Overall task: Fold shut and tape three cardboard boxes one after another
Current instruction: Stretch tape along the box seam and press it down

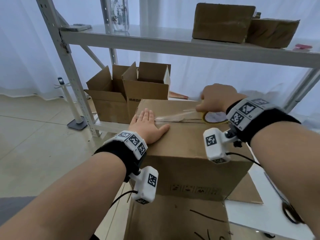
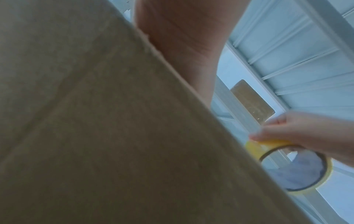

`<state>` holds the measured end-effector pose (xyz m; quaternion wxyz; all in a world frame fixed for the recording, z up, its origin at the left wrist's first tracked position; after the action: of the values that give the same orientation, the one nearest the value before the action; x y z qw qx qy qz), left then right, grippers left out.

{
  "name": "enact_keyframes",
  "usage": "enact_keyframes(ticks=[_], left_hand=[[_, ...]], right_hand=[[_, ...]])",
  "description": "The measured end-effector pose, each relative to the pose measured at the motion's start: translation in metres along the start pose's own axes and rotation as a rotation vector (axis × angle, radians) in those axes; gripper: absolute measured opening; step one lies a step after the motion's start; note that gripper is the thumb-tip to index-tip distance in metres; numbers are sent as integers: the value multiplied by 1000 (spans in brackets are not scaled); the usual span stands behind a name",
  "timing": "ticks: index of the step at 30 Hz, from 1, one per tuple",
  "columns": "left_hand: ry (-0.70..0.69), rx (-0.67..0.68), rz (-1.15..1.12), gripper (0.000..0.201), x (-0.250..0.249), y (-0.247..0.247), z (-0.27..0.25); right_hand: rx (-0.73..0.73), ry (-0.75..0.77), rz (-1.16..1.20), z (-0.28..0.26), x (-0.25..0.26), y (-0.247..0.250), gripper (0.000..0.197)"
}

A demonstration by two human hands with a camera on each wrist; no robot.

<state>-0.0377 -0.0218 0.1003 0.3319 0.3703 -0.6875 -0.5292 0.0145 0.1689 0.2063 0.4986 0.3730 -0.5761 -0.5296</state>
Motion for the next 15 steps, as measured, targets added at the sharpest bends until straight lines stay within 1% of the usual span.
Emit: enact_keyframes(ticks=[3,7,12,15], left_hand=[[-31,24,42,93,-7,2,-2],[-60,61,107,98,-19,5,-4],[-198,129,110,102,-63,7,-3],[-242,154,129,102,-86,9,4]], right_hand=[[17,-50,1,-10,-22,-3,29],[-11,-56,-1,-8,-24,-9,27],[9,-62,-33,0,-21,-14,29],[12,-44,-79,2,-17,-19,28]])
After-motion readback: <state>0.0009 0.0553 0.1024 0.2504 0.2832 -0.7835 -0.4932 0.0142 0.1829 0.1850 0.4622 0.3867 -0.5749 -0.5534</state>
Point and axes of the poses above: each hand's wrist, its own z-axis towards the middle knuckle, its own y-axis out of the back of the hand, x = y × z, the point moved 5 cm from there along z, towards the middle knuckle, and after that the axes turned 13 degrees about z, right-handed, at the moved point
